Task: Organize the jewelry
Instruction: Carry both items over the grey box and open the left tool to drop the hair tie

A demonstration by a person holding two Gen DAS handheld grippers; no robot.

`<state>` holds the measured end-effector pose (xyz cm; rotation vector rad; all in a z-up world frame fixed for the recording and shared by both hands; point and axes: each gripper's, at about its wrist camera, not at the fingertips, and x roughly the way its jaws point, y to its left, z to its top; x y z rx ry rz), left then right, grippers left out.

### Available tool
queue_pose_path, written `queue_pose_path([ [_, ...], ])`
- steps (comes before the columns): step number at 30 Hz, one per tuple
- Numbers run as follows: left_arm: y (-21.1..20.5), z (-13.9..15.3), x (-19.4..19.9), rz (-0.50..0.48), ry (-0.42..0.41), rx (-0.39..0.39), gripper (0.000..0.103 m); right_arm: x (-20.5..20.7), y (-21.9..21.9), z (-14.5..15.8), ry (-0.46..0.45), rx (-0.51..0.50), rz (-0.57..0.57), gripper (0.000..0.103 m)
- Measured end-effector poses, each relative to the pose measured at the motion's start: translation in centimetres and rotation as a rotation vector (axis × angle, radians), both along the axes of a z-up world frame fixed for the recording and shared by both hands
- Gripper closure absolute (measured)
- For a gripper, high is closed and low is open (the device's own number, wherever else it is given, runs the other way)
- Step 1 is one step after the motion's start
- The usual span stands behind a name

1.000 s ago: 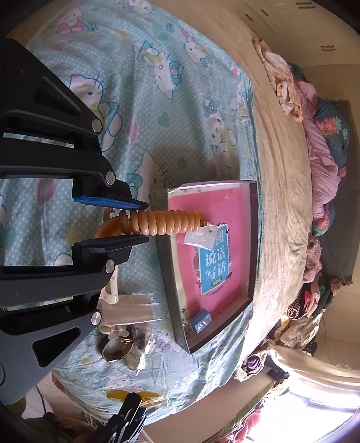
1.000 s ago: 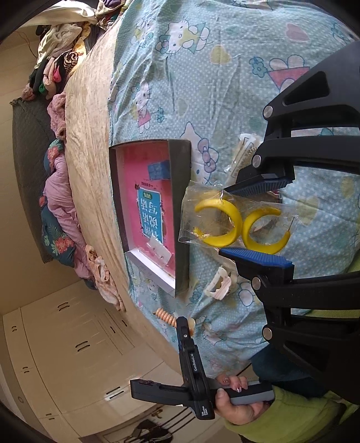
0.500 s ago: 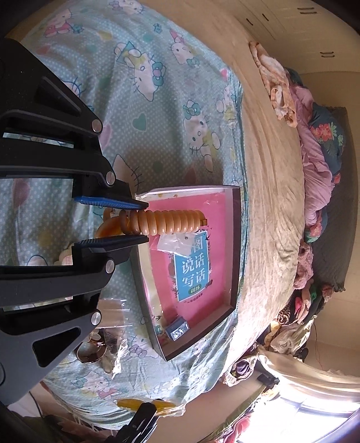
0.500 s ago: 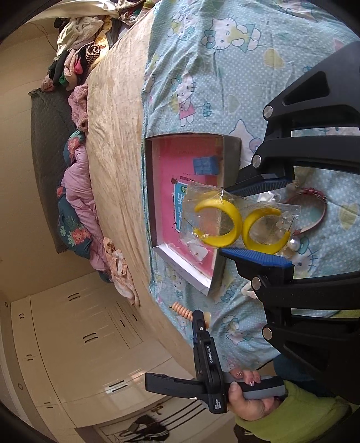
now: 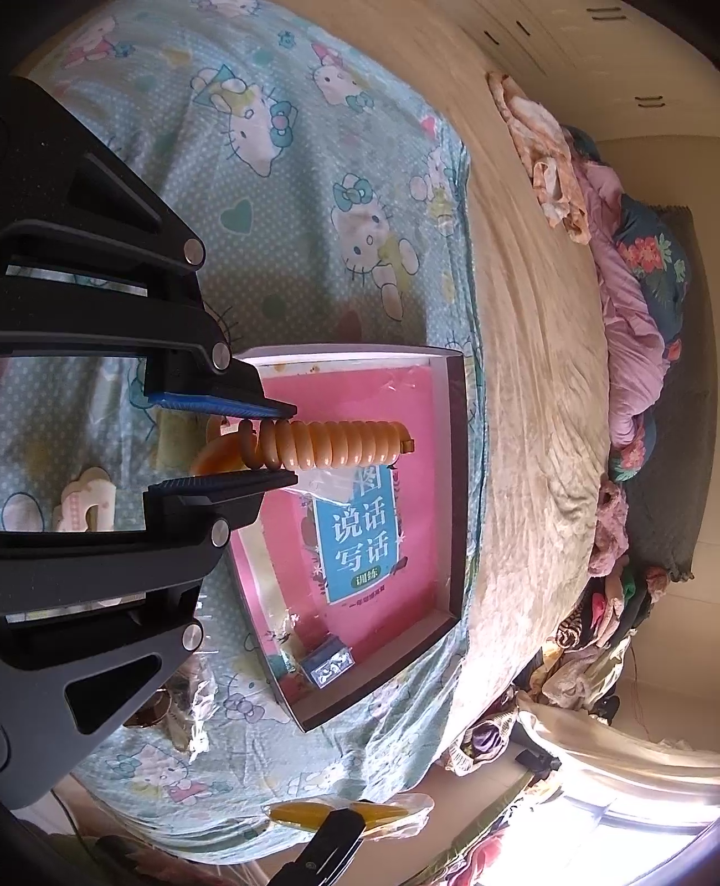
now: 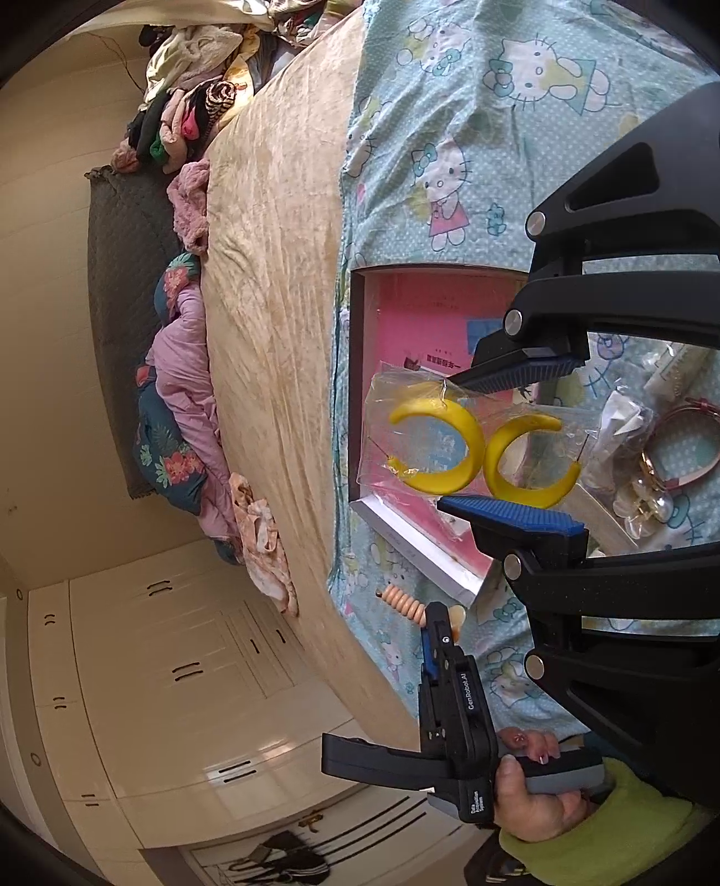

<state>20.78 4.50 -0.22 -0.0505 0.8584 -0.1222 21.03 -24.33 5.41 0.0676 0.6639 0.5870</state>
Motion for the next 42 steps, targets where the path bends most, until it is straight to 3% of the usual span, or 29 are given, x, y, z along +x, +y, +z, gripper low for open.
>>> queue_pose_path([
  [12,-0.2,-2.9,2.3,0.026,0.036,0.002,0.092,3.8,1.8,-1.1,0.021,-0.033,0.017,0.068],
  [36,0.1,-5.5,3.5,0.021,0.088,-0.012,0.092,8.6,6.0,-7.4,0.162,-0.107,0.038,0.068],
  [42,0.4,-5.3,3.3,0.026,0.077,-0.011,0.08,9.0,6.8,-8.6,0.194,-0.126,0.052,0.068],
])
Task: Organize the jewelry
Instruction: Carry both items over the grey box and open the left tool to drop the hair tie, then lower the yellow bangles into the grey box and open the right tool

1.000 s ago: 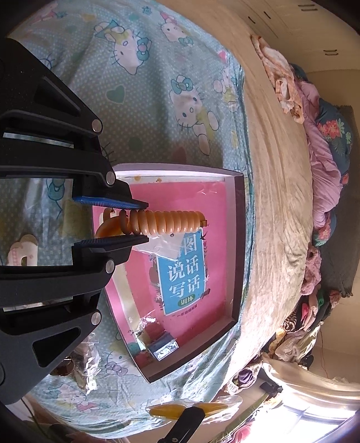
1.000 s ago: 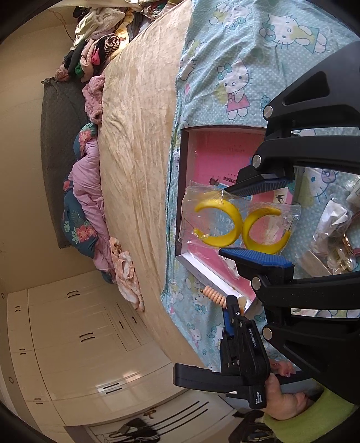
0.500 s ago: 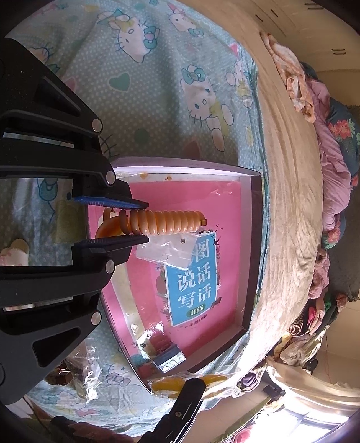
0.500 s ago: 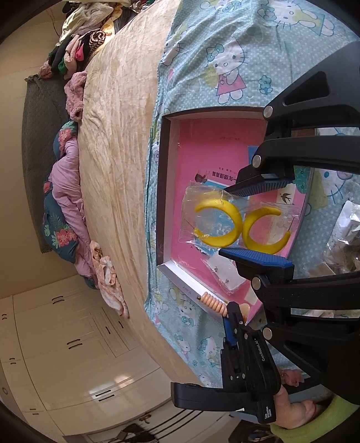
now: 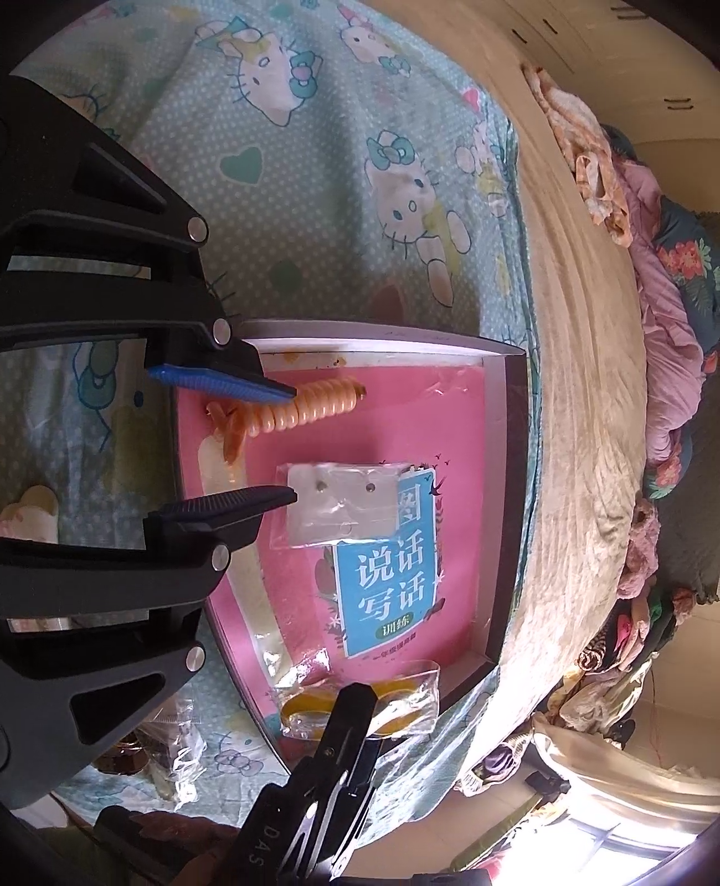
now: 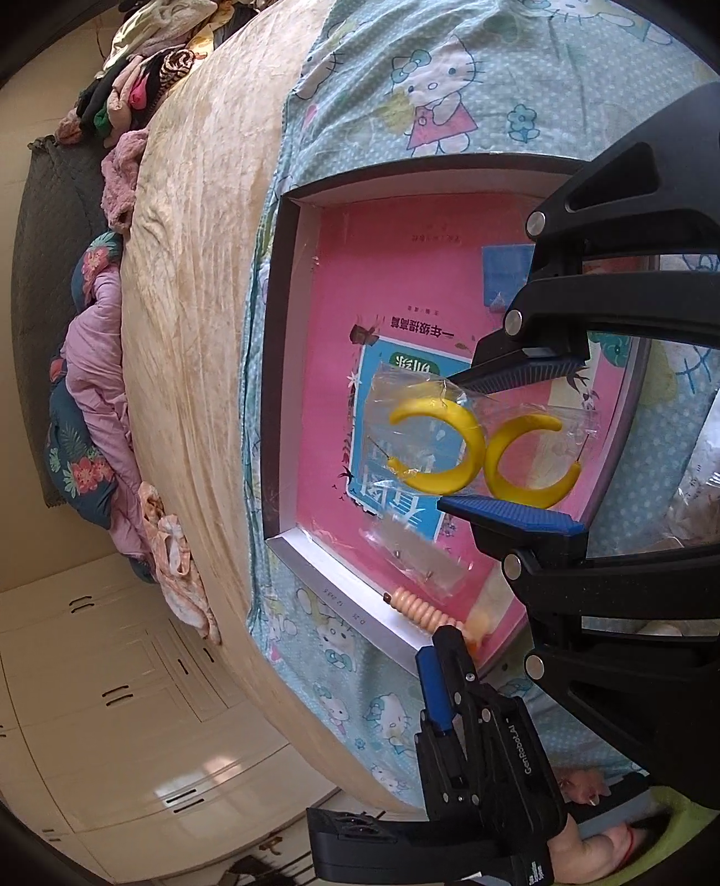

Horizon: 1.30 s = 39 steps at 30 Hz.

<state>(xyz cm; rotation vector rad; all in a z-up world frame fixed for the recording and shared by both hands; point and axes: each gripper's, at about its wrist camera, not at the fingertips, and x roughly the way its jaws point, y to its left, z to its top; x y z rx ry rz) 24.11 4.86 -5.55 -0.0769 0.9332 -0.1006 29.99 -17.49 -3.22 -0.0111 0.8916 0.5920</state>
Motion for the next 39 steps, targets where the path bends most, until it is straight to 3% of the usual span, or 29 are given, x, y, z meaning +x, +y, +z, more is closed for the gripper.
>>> queue_pose_path([
  [3,0.0,0.1,-0.2,-0.002,-0.004,0.004,0.08,0.1,0.4,-0.5,0.014,-0.013,0.004,0.068],
  [7,0.1,0.4,-0.4,-0.001,-0.015,0.005,0.07,0.3,0.8,-1.1,0.035,-0.026,0.004,0.068],
  [15,0.2,0.8,-0.6,0.0,-0.026,-0.002,0.066,0.3,1.0,-1.8,0.059,-0.037,0.001,0.066],
  [26,0.3,1.5,-1.1,0.008,-0.044,-0.008,0.056,-0.3,0.0,-1.0,0.038,-0.032,-0.028,0.055],
  [32,0.3,2.0,-1.8,0.011,-0.056,-0.009,0.05,-1.6,-1.0,0.3,0.007,-0.009,-0.049,0.037],
  [34,0.3,2.2,-2.0,0.013,-0.061,-0.009,0.041,-2.1,-1.4,0.7,-0.002,-0.005,-0.06,0.03],
  [37,0.3,2.6,-2.4,0.018,-0.068,-0.01,0.039,-2.8,-1.7,1.2,-0.009,0.007,-0.07,0.024],
  [39,0.3,2.9,-2.7,0.023,-0.07,-0.014,0.031,-3.1,-2.0,1.5,-0.016,0.013,-0.079,0.022],
])
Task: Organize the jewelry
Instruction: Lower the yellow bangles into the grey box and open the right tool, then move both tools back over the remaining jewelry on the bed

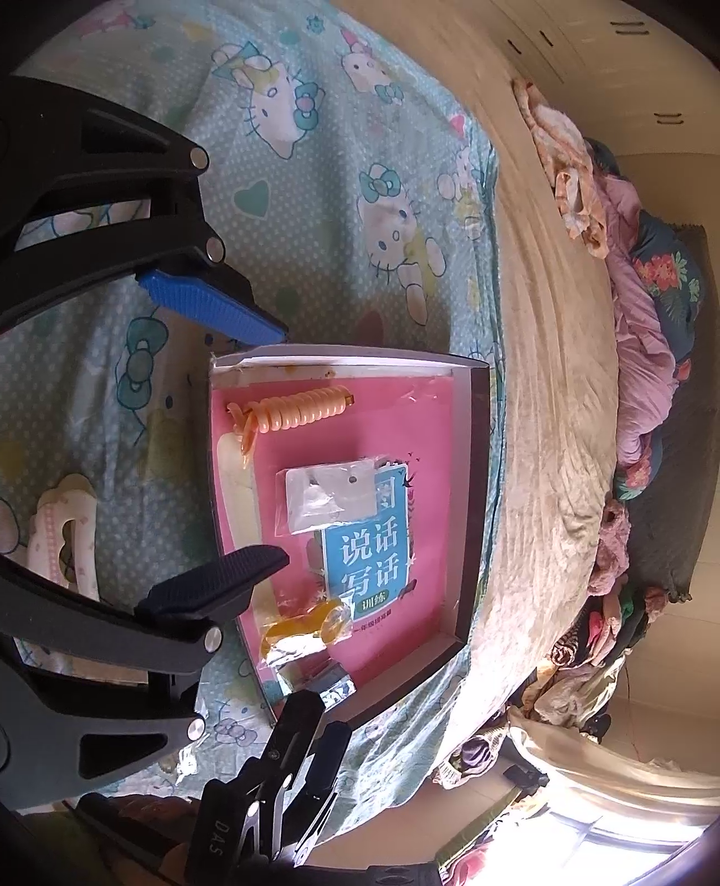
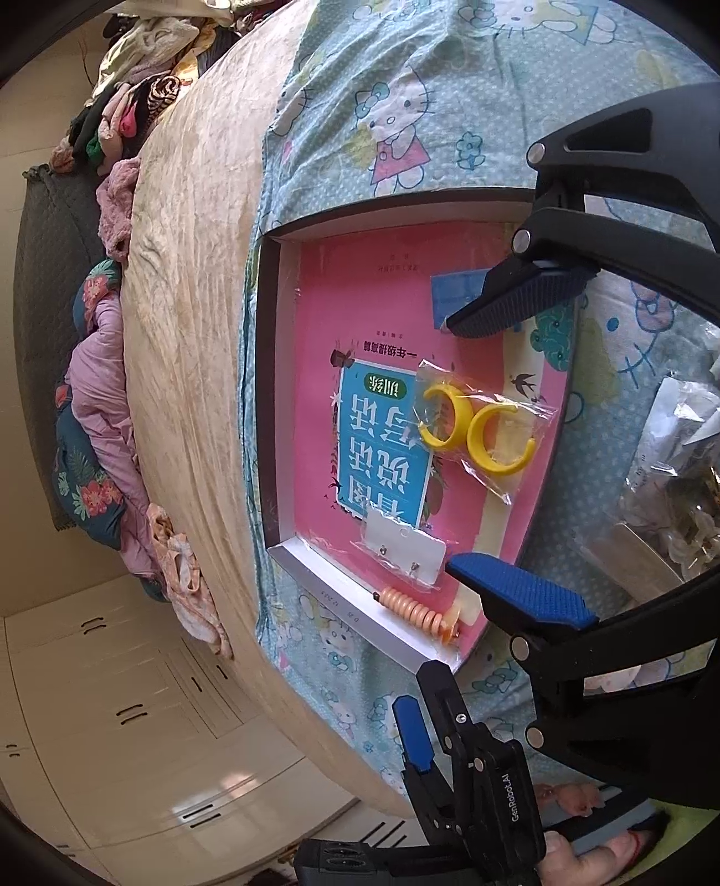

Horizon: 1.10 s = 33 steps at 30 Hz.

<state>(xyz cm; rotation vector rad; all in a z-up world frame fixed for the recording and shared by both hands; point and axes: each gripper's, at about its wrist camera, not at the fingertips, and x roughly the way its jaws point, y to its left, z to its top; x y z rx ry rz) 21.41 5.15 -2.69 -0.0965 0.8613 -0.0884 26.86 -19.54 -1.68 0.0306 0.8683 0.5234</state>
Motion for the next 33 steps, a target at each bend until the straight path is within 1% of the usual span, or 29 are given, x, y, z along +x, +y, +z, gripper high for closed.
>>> queue_pose_path([
  [1,0.0,0.2,-0.2,0.001,-0.004,-0.003,0.027,-0.2,-0.2,0.2,-0.001,0.004,-0.002,0.022],
  [4,0.0,0.7,-0.7,0.0,-0.011,-0.007,0.023,-0.7,-0.6,0.7,-0.007,0.012,-0.012,0.021],
  [5,-0.1,0.8,-0.8,0.001,-0.013,-0.007,0.019,-0.8,-0.9,0.9,-0.01,0.014,-0.015,0.02],
  [7,-0.1,1.2,-1.2,0.001,-0.021,-0.011,0.017,-1.2,-1.1,1.3,-0.021,0.015,-0.024,0.017],
  [11,0.1,2.0,-1.8,0.011,-0.037,-0.013,0.017,-1.9,-1.9,2.5,-0.042,0.027,-0.03,0.017],
  [14,0.1,2.7,-2.4,0.017,-0.056,-0.003,0.016,-2.7,-2.4,3.6,-0.069,0.036,-0.032,0.016],
  [23,-0.2,4.7,-4.2,0.02,-0.103,-0.009,0.016,-5.4,-3.8,7.1,-0.153,0.053,-0.025,0.015],
  [33,-0.5,6.0,-6.4,0.017,-0.138,-0.005,0.016,-8.1,-4.9,8.9,-0.202,0.059,-0.028,0.012],
])
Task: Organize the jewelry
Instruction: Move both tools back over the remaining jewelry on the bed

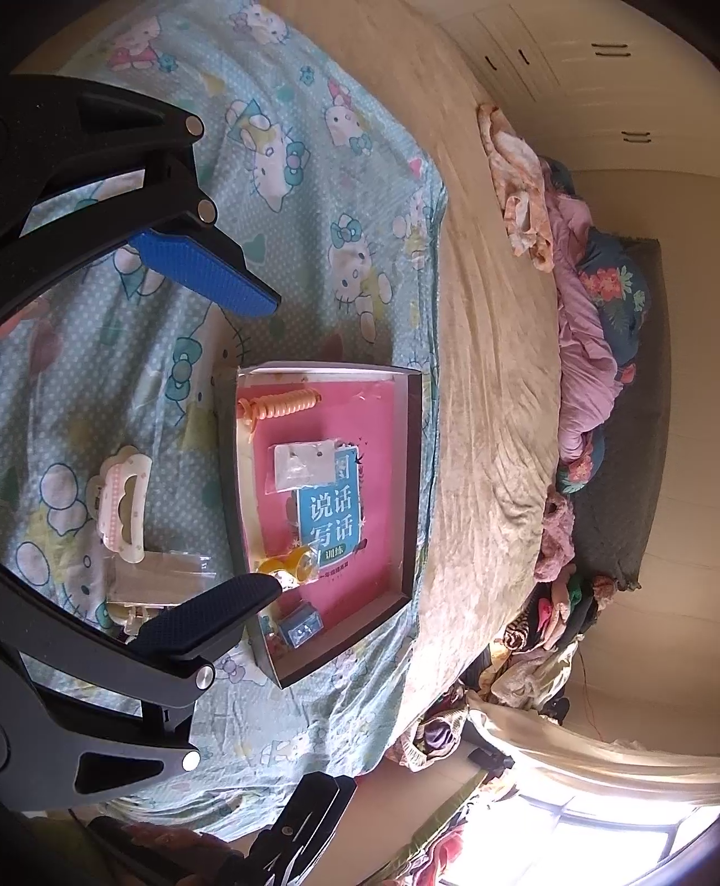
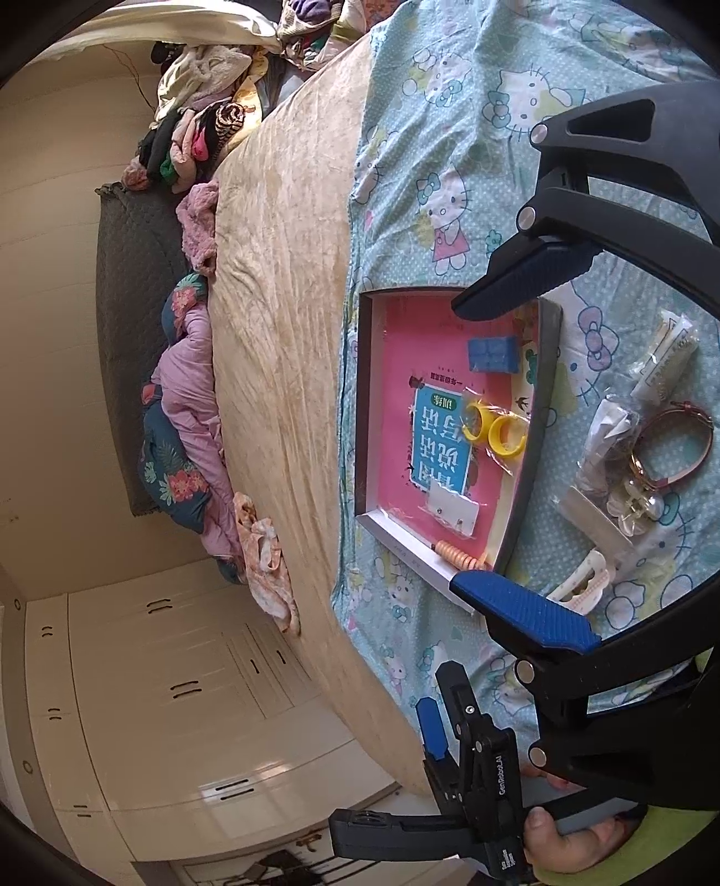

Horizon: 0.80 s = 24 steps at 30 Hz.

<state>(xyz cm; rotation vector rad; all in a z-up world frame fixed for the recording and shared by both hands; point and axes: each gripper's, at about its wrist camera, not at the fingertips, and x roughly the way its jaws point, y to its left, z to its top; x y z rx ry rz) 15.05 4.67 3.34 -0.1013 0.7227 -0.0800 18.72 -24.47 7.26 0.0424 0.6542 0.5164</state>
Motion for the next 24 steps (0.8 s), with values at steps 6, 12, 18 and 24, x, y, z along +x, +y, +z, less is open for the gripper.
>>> queue_pose_path([
  [6,-0.5,0.3,-1.1,-0.007,-0.006,0.006,0.016,-1.5,-0.7,0.3,-0.009,-0.003,0.0,0.012],
  [12,-1.2,0.1,-2.1,-0.019,-0.004,0.018,0.016,-2.7,-1.9,0.1,0.0,-0.01,-0.009,0.012],
  [18,-1.8,-0.4,-2.9,-0.029,0.005,0.031,0.016,-3.8,-2.7,-0.4,0.011,-0.02,-0.019,0.012],
  [24,-2.3,-1.1,-3.6,-0.039,0.021,0.046,0.016,-4.8,-3.2,-1.2,0.031,-0.041,-0.021,0.012],
])
